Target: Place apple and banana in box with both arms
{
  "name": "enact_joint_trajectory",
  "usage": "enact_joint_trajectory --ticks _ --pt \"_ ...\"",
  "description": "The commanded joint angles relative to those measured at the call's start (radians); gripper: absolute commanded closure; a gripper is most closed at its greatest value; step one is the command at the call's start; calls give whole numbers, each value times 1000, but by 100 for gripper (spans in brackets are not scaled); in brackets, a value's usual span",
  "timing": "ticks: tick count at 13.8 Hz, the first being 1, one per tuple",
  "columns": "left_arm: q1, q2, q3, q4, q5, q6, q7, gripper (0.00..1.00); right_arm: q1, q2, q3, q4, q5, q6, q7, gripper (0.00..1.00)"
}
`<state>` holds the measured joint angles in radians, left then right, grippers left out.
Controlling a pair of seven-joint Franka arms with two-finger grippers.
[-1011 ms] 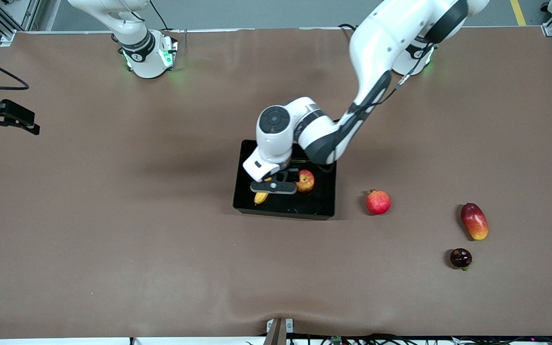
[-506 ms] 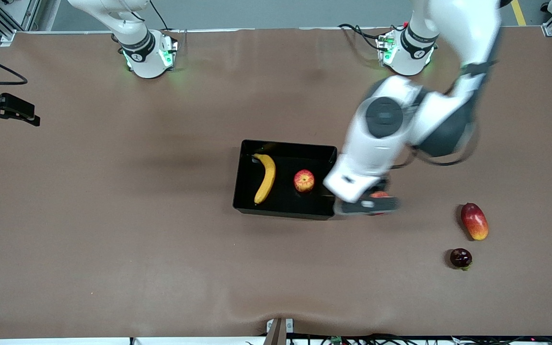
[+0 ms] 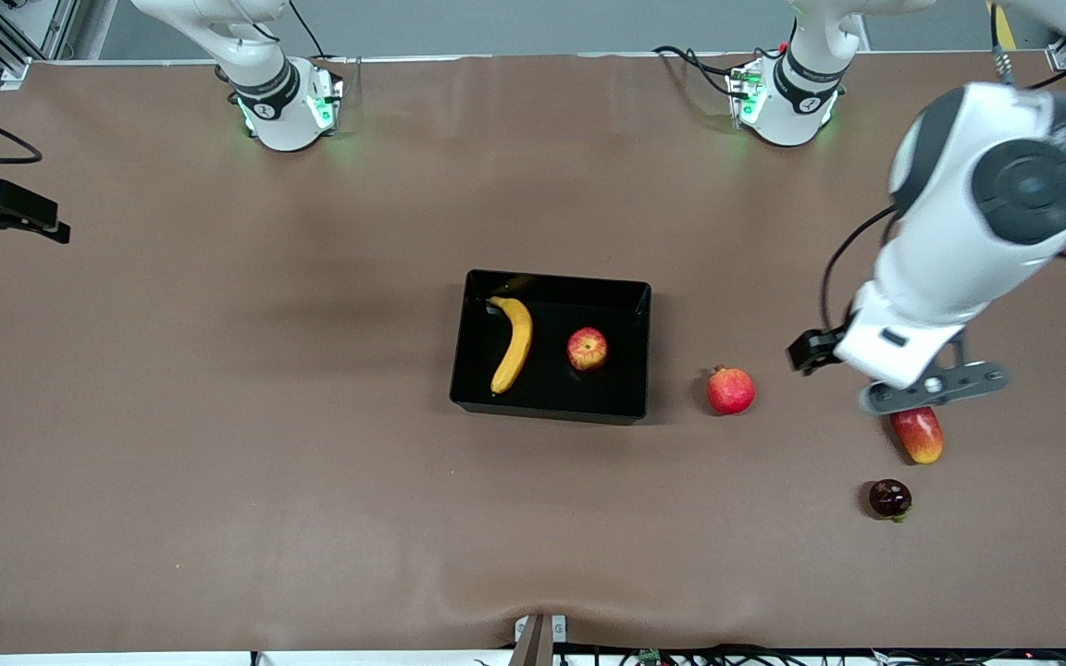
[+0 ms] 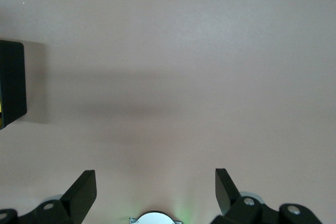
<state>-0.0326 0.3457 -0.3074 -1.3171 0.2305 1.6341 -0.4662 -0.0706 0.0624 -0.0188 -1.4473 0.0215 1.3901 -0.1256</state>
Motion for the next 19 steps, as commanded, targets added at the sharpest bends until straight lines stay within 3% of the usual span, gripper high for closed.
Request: enact_joint_trajectory --ticks 1,8,11,13,16,19 --pt "65 -100 -7 -47 -22 -72 102 0 -21 0 17 39 17 -11 3 0" --pt "255 -280 -7 -154 -180 -97 294 0 -12 4 20 36 26 1 23 0" --pt "273 -344 0 -215 -201 -97 327 0 17 4 22 36 22 32 113 0" --pt "251 -392 23 -264 -203 -96 334 0 15 5 20 34 15 37 113 0" --pt "96 -445 178 -332 -203 -94 334 0 11 7 19 33 17 35 112 0" --pt "40 -500 226 -382 -203 -94 334 0 11 7 19 33 17 37 112 0"
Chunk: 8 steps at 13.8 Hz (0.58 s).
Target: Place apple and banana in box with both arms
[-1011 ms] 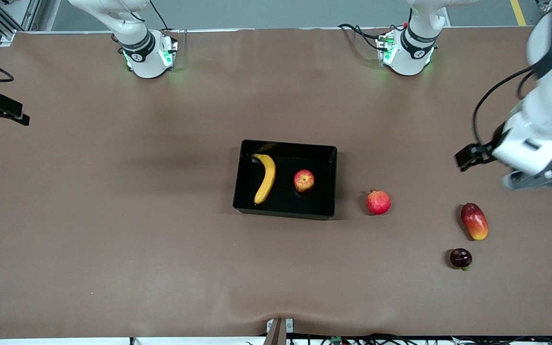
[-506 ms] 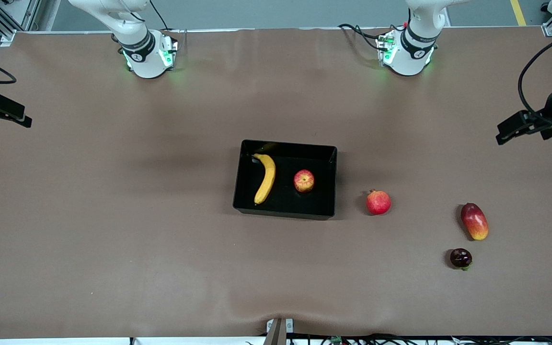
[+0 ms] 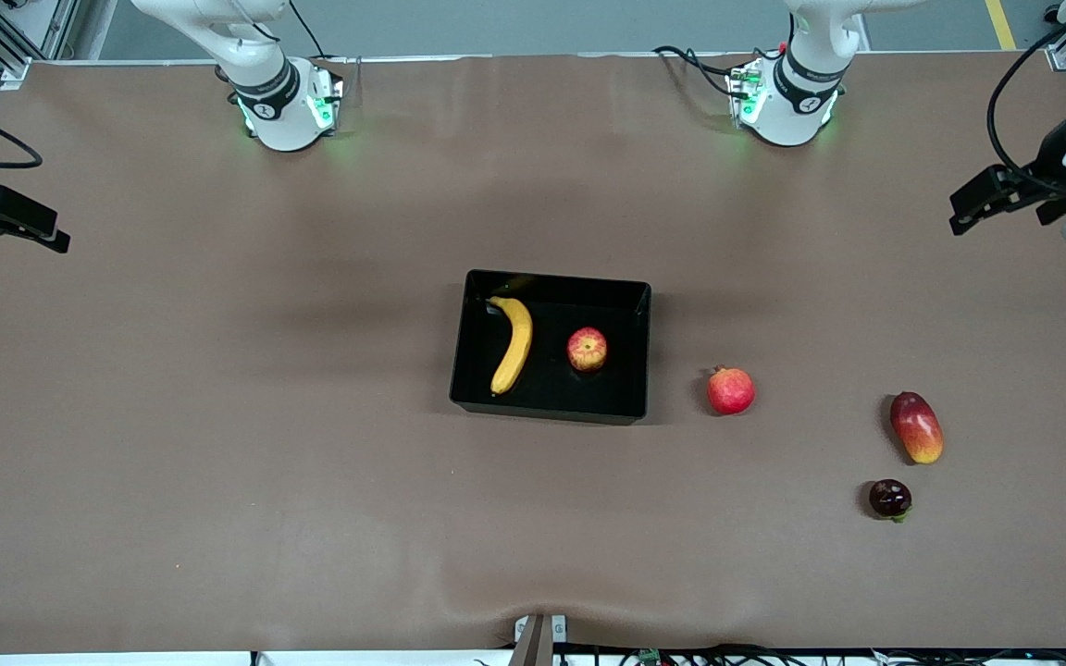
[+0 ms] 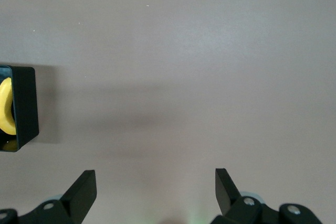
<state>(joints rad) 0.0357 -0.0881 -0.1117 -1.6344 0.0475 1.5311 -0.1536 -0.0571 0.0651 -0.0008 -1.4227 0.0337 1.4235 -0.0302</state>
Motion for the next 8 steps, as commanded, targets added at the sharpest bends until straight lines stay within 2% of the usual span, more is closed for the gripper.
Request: enact_joint_trajectory --ticks 1,8 --pt "-34 -76 33 -71 -20 9 22 0 -6 4 -1 8 5 6 16 0" --pt "-30 -79 37 -70 -18 6 25 0 -13 5 -2 2 5 8 16 0"
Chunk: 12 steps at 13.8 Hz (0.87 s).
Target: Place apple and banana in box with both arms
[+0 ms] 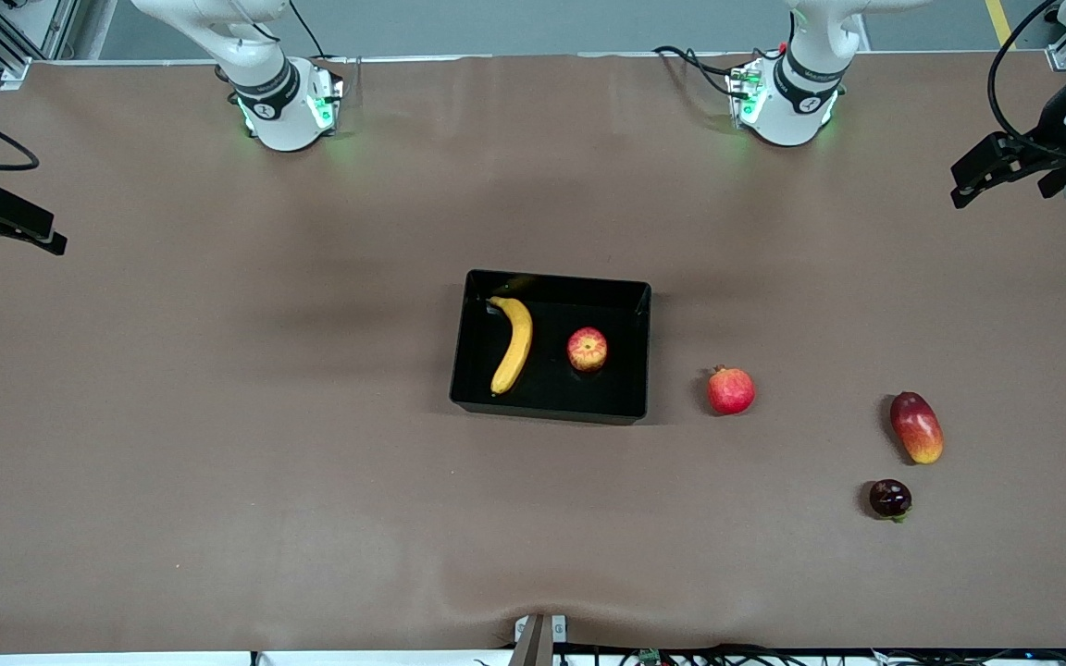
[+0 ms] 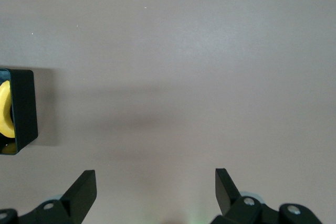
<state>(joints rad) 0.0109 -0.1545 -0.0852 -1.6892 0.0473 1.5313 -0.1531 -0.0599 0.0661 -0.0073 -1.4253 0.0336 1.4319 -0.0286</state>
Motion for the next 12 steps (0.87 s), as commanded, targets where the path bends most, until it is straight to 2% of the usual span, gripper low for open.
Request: enact_joint_trajectory --ticks 1,12 --pt "-5 -13 10 -15 -18 6 24 0 -11 4 4 5 5 -2 15 0" --pt "-3 30 10 22 -7 6 24 0 -15 4 4 6 5 1 15 0"
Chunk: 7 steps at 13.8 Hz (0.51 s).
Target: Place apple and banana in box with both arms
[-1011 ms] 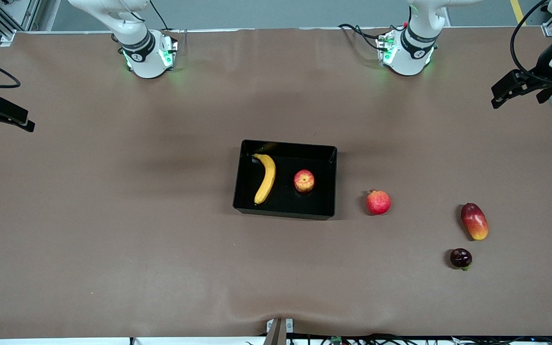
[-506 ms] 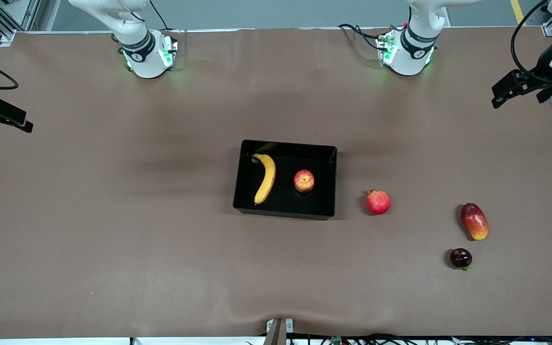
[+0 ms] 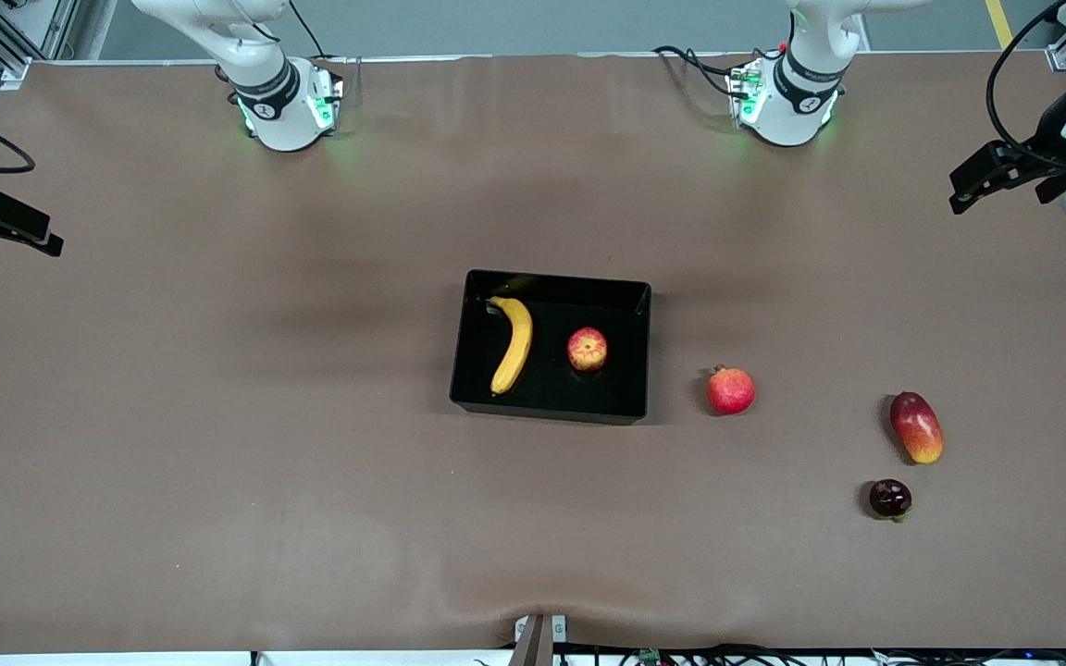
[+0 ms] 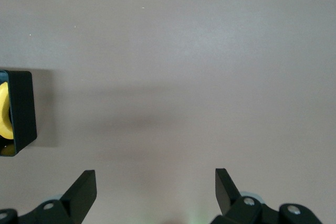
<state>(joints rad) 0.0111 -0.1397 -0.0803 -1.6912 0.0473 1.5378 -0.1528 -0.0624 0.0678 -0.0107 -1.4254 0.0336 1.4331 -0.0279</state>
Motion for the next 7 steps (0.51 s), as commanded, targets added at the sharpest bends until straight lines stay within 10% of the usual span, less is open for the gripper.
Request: enact_joint_trajectory --ticks 1,7 --pt "-5 17 5 24 -7 -1 24 0 -13 3 8 6 5 0 14 0" --pt "-7 15 -3 24 -6 -2 19 0 -10 4 8 6 8 1 14 0"
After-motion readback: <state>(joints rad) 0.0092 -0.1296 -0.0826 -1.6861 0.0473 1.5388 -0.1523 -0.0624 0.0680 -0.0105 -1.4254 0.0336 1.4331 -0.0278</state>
